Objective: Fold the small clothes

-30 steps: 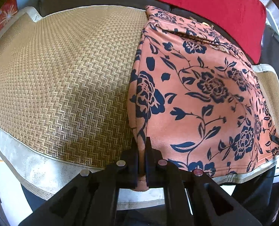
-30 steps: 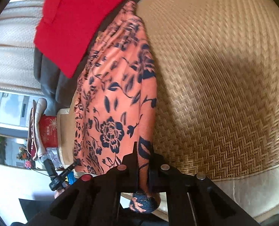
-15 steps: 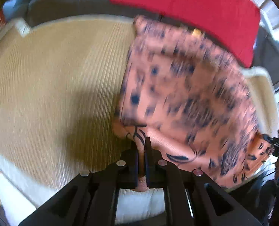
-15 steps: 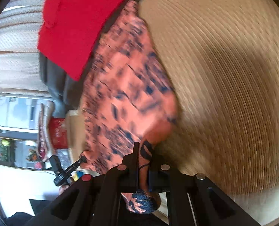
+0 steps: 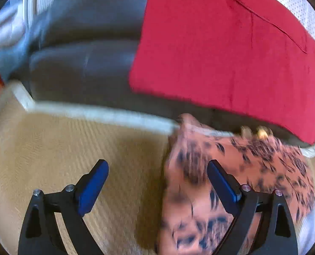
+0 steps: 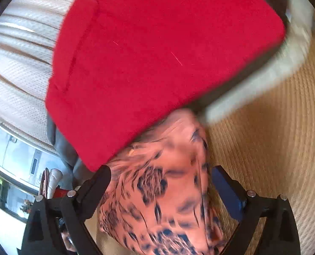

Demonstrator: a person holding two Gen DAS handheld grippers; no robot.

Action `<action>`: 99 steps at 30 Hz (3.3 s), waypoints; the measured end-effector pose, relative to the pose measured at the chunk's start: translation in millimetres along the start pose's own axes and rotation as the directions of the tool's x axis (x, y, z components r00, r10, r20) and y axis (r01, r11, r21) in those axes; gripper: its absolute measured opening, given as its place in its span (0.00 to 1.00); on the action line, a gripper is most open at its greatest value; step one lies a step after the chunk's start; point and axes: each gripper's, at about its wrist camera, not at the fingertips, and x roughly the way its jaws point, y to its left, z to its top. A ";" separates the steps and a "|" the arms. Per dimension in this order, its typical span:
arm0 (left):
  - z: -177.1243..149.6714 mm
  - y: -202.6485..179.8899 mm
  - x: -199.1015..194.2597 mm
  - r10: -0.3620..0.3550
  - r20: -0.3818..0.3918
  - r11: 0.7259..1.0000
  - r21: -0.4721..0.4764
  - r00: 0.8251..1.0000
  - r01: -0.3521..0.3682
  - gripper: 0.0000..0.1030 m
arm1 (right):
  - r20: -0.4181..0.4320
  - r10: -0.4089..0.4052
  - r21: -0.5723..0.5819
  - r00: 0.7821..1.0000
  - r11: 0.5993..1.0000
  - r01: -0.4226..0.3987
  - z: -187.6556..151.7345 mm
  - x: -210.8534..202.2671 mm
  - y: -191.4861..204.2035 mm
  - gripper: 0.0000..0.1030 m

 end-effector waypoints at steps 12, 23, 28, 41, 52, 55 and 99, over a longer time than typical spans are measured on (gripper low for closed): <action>-45.7 -43.6 45.7 -0.028 -0.234 0.998 0.055 0.972 0.042 0.18 | -0.202 -0.230 -0.167 0.952 0.966 0.198 -60.8 45.4 17.8 0.20; -161.2 -1.5 -51.2 -0.032 -0.220 0.989 0.135 0.975 0.062 0.30 | -0.261 -0.178 -0.159 0.949 0.977 0.140 -174.5 -51.1 -6.1 0.39; -130.8 -8.7 -76.6 0.032 -0.095 0.988 0.156 0.995 -0.017 0.39 | -0.130 -0.145 -0.109 0.981 0.985 0.131 -145.1 -83.4 -0.6 0.69; -144.3 -59.3 -11.1 0.119 -0.108 0.940 0.333 0.987 -0.077 0.50 | -0.130 -0.360 -0.177 0.924 0.925 0.335 -90.6 -3.6 -5.6 0.23; -150.6 -64.6 -55.7 0.061 -0.058 0.970 0.238 0.996 -0.045 0.50 | 0.078 0.059 0.357 0.995 0.930 -0.083 -230.7 -115.9 -44.5 0.78; -147.0 -75.8 -63.6 0.013 -0.019 0.975 0.221 1.000 -0.009 0.63 | 0.068 0.159 0.481 0.985 0.860 -0.172 -262.5 -90.4 -55.6 0.78; -174.0 -87.3 -11.2 0.181 -0.126 0.952 0.273 0.976 -0.141 0.69 | 0.017 -0.045 0.229 0.999 0.973 0.040 -192.6 -72.1 -30.6 0.13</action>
